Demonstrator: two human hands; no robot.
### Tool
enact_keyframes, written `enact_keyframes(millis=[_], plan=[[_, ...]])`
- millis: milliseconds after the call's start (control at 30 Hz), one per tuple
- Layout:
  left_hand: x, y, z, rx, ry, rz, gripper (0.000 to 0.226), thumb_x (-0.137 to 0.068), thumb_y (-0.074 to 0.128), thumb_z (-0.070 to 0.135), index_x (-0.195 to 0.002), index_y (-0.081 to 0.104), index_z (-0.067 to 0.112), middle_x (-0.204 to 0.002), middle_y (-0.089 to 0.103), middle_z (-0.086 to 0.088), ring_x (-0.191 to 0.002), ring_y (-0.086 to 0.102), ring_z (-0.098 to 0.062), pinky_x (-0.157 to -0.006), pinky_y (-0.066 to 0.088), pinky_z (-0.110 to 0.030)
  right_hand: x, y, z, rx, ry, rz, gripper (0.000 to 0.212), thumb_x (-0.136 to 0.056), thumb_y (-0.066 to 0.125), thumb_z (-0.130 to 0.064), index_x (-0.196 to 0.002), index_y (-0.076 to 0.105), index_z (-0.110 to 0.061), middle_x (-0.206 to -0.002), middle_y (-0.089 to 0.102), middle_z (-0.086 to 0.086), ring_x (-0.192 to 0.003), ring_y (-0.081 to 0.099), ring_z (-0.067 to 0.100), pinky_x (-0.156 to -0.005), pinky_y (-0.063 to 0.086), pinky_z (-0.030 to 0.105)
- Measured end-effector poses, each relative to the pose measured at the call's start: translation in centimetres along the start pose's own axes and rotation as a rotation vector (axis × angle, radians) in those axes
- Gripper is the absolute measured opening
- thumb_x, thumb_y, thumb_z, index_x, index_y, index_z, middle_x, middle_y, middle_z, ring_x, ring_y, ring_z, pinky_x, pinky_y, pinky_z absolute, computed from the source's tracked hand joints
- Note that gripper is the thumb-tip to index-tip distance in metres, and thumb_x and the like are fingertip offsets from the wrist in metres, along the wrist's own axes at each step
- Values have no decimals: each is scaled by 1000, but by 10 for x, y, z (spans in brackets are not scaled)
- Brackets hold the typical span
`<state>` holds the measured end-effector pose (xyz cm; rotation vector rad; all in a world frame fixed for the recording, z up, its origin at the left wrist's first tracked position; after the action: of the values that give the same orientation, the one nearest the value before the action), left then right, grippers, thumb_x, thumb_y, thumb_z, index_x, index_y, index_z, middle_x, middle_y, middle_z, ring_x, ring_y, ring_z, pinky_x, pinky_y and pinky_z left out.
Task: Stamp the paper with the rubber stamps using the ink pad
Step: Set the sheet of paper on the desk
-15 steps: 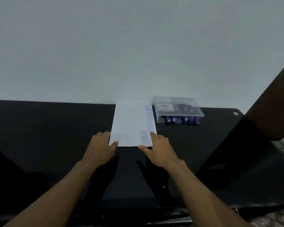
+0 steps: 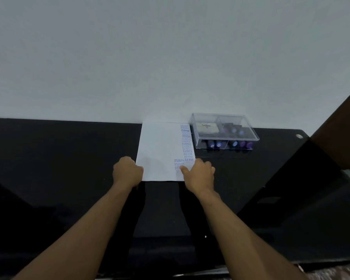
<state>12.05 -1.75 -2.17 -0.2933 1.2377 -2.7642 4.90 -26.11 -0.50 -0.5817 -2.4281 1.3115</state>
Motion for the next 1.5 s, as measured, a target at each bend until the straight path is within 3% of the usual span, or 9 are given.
enact_keyframes(millis=[300,467,633,867,1033,1133,1267,1400,1500], plan=[[-10,6,6,16,-207,-63,13,-89,65,16,-87,58,6,-98,65,-14,-92,63,-34,-89,55,-47,-24,7,14,-210,326,54,18,-83,71,-23,-95,58,-16,-115,64,10,-107,58,32,-92,50,46],[-12,9,2,40,-291,-21,30,-84,66,15,-111,63,2,-119,60,-21,-103,62,-40,-85,57,-52,-30,11,15,-194,363,8,26,-83,70,-26,-106,63,-18,-123,59,11,-111,54,32,-94,48,48],[-6,6,11,145,-247,-4,23,-89,59,5,-110,59,-2,-104,64,-17,-72,59,-27,-52,45,-33,-27,13,8,-213,315,40,35,-86,66,-18,-119,56,-10,-124,58,12,-114,54,32,-97,46,47],[10,1,12,407,-80,8,23,-84,50,-4,-95,66,8,-97,69,-4,-84,65,-24,-58,47,-27,-21,13,4,-333,135,40,15,-81,61,-9,-91,60,-20,-98,69,-4,-87,65,20,-77,58,41],[15,-4,1,634,-122,35,59,-90,62,-3,-146,51,14,-141,56,3,-121,58,-19,-93,49,-27,-16,15,4,-473,78,30,20,-83,64,-13,-94,66,-30,-101,66,-5,-101,62,20,-80,59,39],[21,1,-11,811,-234,3,57,-90,65,-6,-143,52,11,-136,61,-3,-115,63,-22,-99,54,-40,-11,16,12,-564,104,-35,27,-85,64,-22,-109,71,-32,-105,69,-12,-109,60,21,-84,57,37],[33,6,-22,917,-299,-82,51,-91,64,-7,-139,54,9,-116,66,-3,-98,68,-22,-82,60,-40,6,10,15,-719,90,-145,40,-91,61,-11,-121,62,-37,-108,70,-10,-86,68,12,-57,56,23],[55,-1,-27,765,-224,-72,32,-93,59,-7,-81,63,22,-92,68,2,-85,68,-19,-82,58,-39,30,4,21,-577,44,-71,33,-90,56,-2,-113,72,-21,-100,73,-9,-83,68,8,-71,60,23],[68,-7,-35,580,-130,-52,26,-87,53,-5,-75,67,13,-81,72,2,-78,68,-20,-66,54,-31,50,4,24,-511,0,-46,31,-89,53,0,-103,73,-20,-92,70,-10,-75,64,1,-55,50,8]])
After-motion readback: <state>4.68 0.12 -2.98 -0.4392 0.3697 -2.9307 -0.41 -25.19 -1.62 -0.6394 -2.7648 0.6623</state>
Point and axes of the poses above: each hand's wrist, its own x-axis away from the middle knuckle, its own y-axis out of the palm, z = x × y, the point moved 7 cm from there along -x, towards the middle knuckle
